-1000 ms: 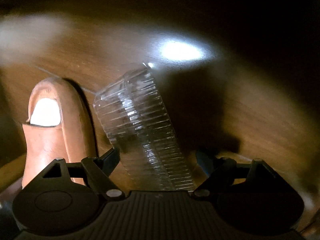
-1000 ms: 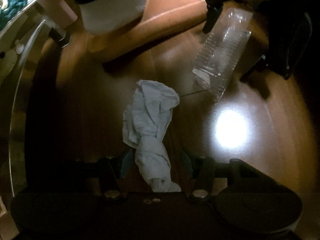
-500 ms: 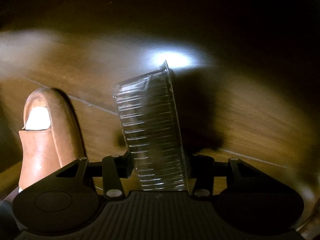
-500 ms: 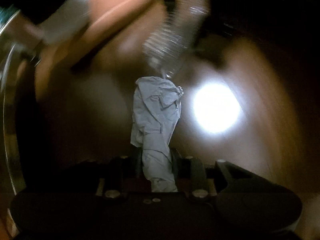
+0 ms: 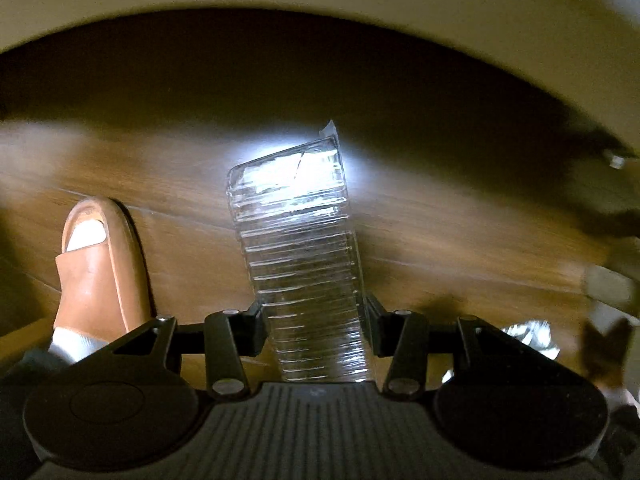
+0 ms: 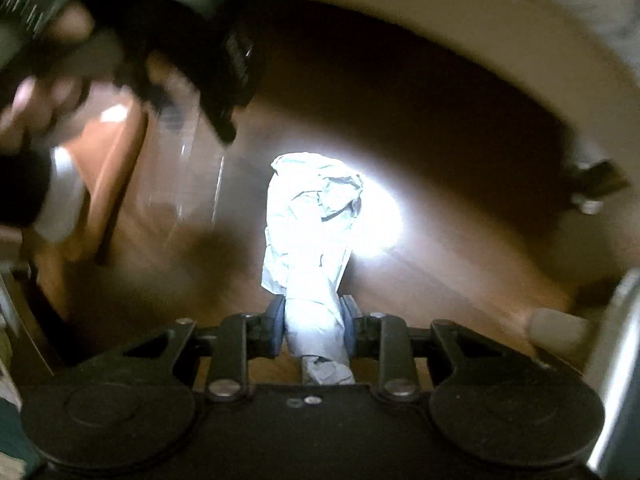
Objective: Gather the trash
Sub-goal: 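Carry both items over the teal bin and open both grippers to drop them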
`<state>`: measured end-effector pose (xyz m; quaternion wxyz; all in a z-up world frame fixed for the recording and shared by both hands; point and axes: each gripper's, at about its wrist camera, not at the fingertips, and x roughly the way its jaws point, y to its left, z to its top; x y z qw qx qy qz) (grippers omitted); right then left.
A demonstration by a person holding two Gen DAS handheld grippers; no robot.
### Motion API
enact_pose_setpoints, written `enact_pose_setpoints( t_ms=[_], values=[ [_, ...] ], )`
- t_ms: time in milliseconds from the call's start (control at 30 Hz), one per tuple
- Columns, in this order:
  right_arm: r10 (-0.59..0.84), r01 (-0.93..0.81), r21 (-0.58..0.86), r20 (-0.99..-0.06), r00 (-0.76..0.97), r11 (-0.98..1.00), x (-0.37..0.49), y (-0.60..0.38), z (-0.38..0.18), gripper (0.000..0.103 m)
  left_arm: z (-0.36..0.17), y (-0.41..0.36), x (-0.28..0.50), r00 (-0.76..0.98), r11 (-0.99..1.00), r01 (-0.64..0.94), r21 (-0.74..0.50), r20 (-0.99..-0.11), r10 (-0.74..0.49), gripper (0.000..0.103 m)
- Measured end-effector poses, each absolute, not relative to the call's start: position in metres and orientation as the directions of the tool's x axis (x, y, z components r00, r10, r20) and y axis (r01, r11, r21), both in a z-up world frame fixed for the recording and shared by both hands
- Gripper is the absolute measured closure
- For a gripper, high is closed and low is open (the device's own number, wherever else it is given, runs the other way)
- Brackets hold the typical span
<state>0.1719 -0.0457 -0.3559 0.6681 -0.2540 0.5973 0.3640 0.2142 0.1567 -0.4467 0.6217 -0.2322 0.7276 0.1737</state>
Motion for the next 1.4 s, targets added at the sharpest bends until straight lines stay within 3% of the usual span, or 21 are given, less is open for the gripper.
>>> enact_pose_setpoints(
  t_ms=[433, 900, 1400],
  values=[
    [0.293, -0.606, 0.084, -0.922, 0.254, 0.791, 0.156, -0.122, -0.213, 0.075, -0.280, 0.097, 0.192, 0.137, 0.901, -0.410, -0.141, -0.986, -0.092, 0.056],
    [0.411, -0.446, 0.183, -0.766, 0.495, 0.876, 0.128, -0.207, -0.104, 0.075, -0.141, 0.027, 0.160, 0.391, 0.958, -0.216, -0.190, -0.916, -0.093, 0.056],
    [0.355, -0.266, 0.234, -0.613, 0.706, 0.935, 0.130, -0.310, -0.030, 0.075, -0.023, -0.071, 0.180, 0.576, 0.972, 0.034, -0.234, -0.790, -0.211, 0.056]
  ],
)
